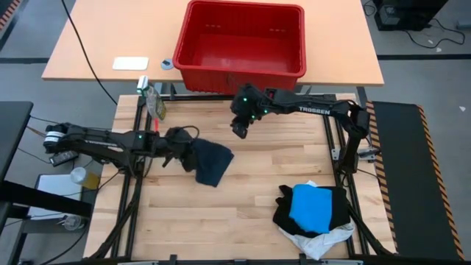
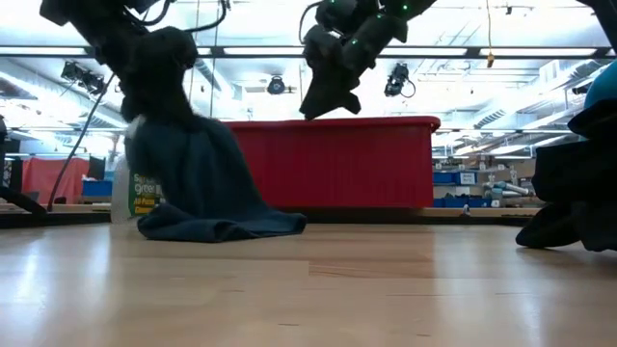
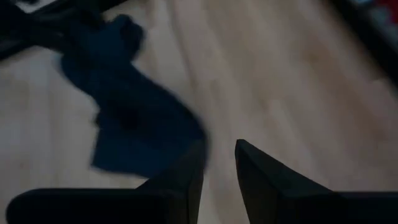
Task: Fold laundry
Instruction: Fold the dark blue shorts
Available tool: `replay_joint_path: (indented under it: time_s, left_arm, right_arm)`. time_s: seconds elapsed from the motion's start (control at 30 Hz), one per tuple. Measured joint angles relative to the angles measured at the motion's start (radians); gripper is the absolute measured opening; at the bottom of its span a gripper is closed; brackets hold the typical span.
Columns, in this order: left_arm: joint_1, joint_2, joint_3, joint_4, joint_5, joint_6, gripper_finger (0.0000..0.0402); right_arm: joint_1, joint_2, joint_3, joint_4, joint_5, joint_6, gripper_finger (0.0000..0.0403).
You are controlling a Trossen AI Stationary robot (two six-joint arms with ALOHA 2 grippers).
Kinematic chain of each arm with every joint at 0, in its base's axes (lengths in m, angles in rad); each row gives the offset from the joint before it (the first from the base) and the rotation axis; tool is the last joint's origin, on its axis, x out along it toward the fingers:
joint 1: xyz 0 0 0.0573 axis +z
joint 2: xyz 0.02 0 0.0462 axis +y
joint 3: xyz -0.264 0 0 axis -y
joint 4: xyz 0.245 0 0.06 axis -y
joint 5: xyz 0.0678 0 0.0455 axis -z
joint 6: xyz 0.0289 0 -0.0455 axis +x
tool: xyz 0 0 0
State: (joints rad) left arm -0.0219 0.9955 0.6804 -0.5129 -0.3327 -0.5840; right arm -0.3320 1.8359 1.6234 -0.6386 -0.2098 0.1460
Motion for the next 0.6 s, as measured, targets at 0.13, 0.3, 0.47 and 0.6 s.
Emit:
replay_joint_path:
  time_s: [0.13, 0.3, 0.47, 0.6]
  left_arm:
    - [0.0, -0.003, 0.005, -0.079, 0.102, -0.038, 0.0242]
    - [-0.032, -0.05, 0.034, -0.174, 0.125, -0.074, 0.0272]
    - [-0.051, -0.043, 0.034, -0.28, 0.124, -0.082, 0.0273]
    - [-0.072, -0.094, 0.033, -0.304, 0.114, -0.136, 0.0267]
  right_arm:
    - [0.034, -0.009, 0.0, -0.089, -0.053, 0.006, 0.0102]
    - [0.109, -0.019, 0.0, -0.12, -0.079, -0.032, 0.0103]
    - [0.182, 0.028, 0.0, -0.004, -0.076, -0.045, 0.0104]
    - [0.194, 0.064, -0.001, 0.141, -0.099, -0.028, 0.0117]
